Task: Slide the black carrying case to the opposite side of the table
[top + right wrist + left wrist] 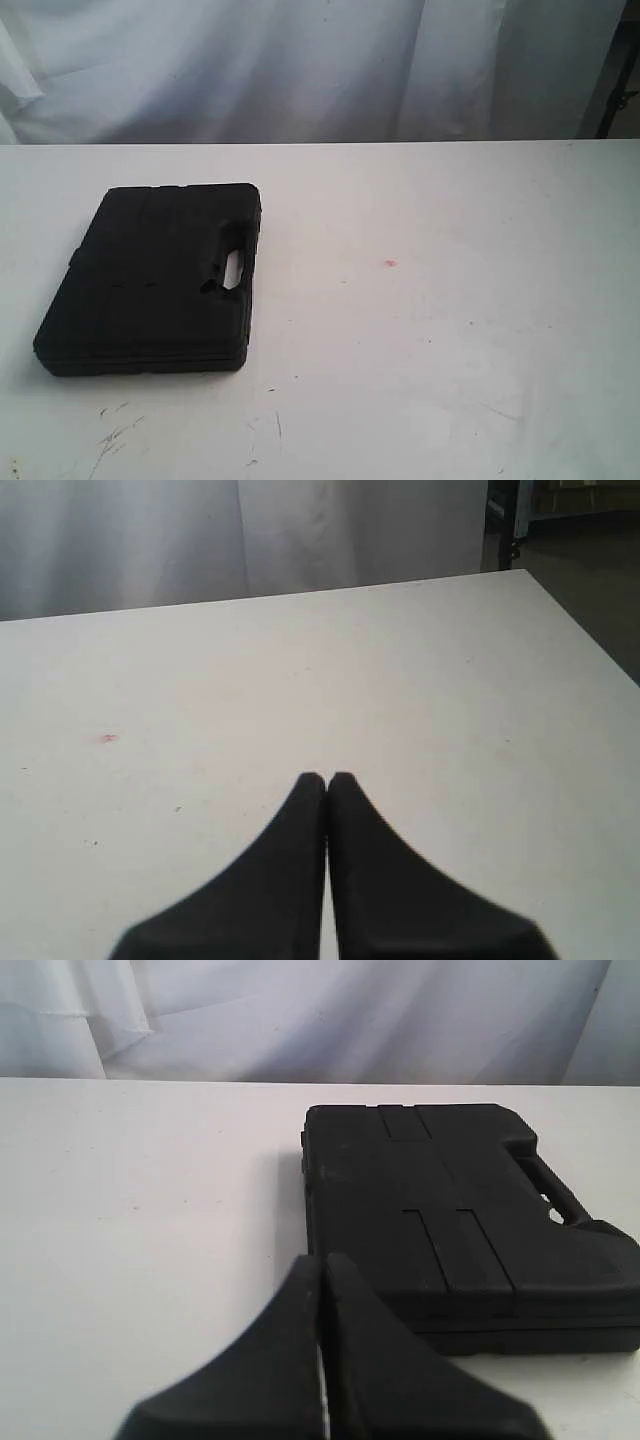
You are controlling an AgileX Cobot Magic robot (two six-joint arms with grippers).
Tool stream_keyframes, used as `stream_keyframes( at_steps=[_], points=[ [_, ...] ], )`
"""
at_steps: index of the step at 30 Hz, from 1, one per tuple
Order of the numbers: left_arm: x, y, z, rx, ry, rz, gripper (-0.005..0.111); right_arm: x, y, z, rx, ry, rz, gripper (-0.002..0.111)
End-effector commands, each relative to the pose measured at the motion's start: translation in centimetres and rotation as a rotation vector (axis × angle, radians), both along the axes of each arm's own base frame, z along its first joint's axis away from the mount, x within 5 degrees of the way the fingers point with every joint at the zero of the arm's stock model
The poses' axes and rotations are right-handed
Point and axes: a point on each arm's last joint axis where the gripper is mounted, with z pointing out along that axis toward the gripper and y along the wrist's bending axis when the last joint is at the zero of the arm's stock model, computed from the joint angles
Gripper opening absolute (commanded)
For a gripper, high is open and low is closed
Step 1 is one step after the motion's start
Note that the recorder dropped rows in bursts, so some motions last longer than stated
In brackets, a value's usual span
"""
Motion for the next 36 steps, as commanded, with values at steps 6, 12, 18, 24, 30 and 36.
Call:
stream_keyframes(
  at_steps=[6, 12, 18, 24, 30, 36],
  points=[
    [0.1, 0.0, 0.5, -0.017, -0.075, -0.003, 0.0, 0.0, 0.0, 0.0, -0.001, -0.01, 0.001, 0.0],
    [0.3, 0.1, 2.9, -0.052, -0.335, 0.011, 0.0, 0.0, 0.0, 0.0, -0.001, -0.01, 0.001, 0.0],
    [0.0, 0.2, 4.7, -0.062, -0.53, 0.022, 0.0, 0.0, 0.0, 0.0, -0.001, -0.01, 0.001, 0.0],
    [0.0, 0.2, 4.7, -0.062, -0.536, 0.022, 0.0, 0.0, 0.0, 0.0, -0.001, -0.01, 0.001, 0.0],
    [-0.2, 0.4, 5.2, -0.128, -0.593, 0.035, 0.0, 0.0, 0.0, 0.0, -0.001, -0.01, 0.001, 0.0],
    [-0.3, 0.3, 9.1, -0.134, -0.596, 0.027, 0.0, 0.0, 0.0, 0.0, -0.001, -0.01, 0.001, 0.0]
  ],
)
